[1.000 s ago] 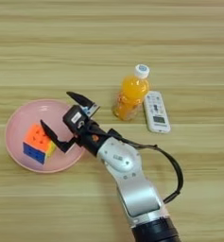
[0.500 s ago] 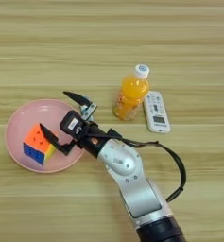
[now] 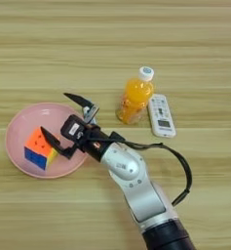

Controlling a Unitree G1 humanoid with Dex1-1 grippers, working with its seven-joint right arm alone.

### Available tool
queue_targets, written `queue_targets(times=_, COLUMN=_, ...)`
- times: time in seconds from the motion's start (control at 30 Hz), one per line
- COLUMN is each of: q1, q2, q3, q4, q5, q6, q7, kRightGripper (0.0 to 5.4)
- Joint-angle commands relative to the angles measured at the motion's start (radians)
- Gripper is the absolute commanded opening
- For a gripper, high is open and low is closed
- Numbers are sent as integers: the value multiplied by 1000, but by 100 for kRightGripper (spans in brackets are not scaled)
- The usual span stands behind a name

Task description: Move the objects on the table

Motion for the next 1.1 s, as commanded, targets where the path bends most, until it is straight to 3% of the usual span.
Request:
queue_targets(times=0.03, q1=10, q2=-38, q3=-7, q4=52, q5=-30, q6=22, q7=-4, kRightGripper=535)
queue_targets(times=0.17, q1=1, q2=-10, q3=-35, q4=28, q5=29, q6=23, q7=-6, kRightGripper=535)
queue_targets(times=0.33, q1=-15, q2=59, q3=-112, q4=-77, q5=244, q6=63, q7=10, kRightGripper=535)
queue_targets(times=0.57, q1=12, q2=82, q3=-131, q4=-187, q5=413, q6=132, q7=87, kRightGripper=535)
queue_targets(times=0.83, q1=61, q2=42, q3=-96, q4=-263, q5=496, q6=196, q7=218, kRightGripper=535)
queue_targets(times=1.1, q1=96, q2=5, q3=-52, q4=-265, q5=458, q6=215, q7=287, kRightGripper=535)
